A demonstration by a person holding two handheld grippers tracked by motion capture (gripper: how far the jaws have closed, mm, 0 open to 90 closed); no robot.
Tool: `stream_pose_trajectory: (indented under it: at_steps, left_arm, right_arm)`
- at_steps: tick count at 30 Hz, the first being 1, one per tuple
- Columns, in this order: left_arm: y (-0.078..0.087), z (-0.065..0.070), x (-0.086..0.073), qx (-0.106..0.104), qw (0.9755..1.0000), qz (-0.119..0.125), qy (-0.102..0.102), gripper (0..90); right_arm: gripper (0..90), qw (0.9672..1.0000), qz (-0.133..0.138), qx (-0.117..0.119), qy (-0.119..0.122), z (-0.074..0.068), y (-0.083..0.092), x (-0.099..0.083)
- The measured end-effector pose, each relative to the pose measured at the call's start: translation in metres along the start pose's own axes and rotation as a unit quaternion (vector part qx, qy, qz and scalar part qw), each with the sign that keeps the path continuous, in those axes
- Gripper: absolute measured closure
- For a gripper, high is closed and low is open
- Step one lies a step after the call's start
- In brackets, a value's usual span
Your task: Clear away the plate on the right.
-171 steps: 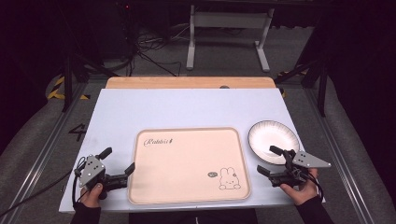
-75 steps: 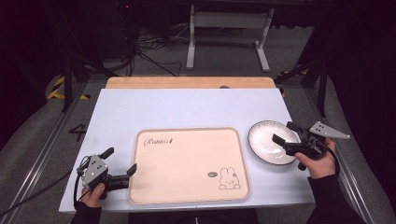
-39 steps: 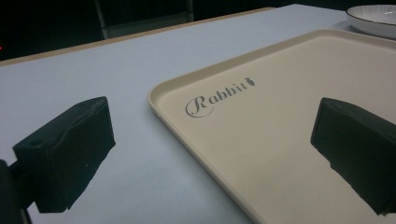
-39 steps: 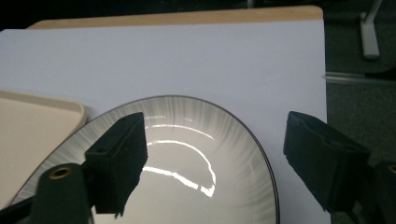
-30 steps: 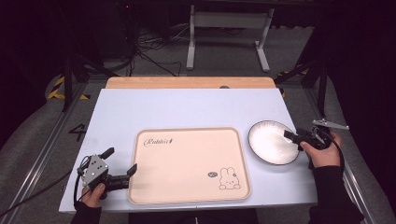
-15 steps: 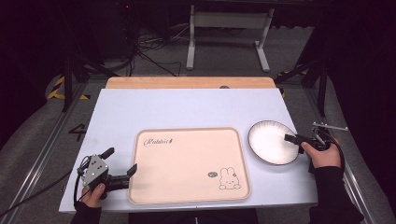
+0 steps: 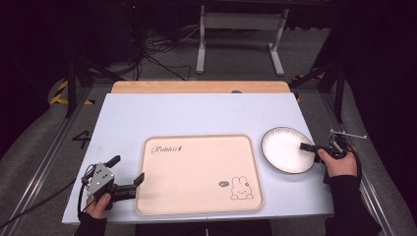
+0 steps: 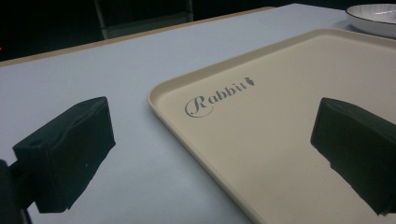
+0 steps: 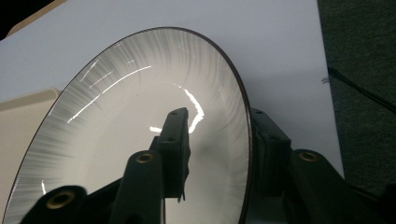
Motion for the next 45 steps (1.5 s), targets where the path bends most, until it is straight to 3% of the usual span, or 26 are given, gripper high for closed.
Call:
stream_pose_trajectory:
  at_steps: [4, 12, 19, 27, 45]
  left_arm:
    - [0.000, 0.000, 0.000, 0.000, 1.0000, -0.001, 0.000, 0.2]
    - [0.000, 0.000, 0.000, 0.001, 1.0000, -0.001, -0.001, 0.2]
    - [0.000, 0.000, 0.000, 0.001, 1.0000, -0.001, 0.001, 0.2]
    - [0.000, 0.000, 0.000, 0.000, 1.0000, -0.001, 0.000, 0.2]
    - [0.000, 0.000, 0.000, 0.000, 1.0000, -0.001, 0.001, 0.2]
  right_arm:
    - [73.8, 0.9998, 0.008, -0.016, 0.001, 0.001, 0.000, -0.002]
    - [76.1, 0.9997, 0.012, -0.020, -0.009, 0.001, 0.000, -0.002]
    - [80.7, 0.9985, 0.004, 0.003, -0.055, 0.006, 0.004, -0.003]
    - [84.3, 0.9939, -0.009, 0.037, -0.103, 0.010, 0.008, -0.004]
    - [85.1, 0.9965, 0.015, 0.016, -0.081, -0.004, 0.018, 0.001]
Point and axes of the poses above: each handheld gripper's, and its own axes: y roughly backward along the jaws, x roughly out of its top, z roughly to its right, the point moved 3 cm from there along -y, roughly forward along the jaws, and after that the axes turned 3 degrees about -y, right-handed, at the moved point
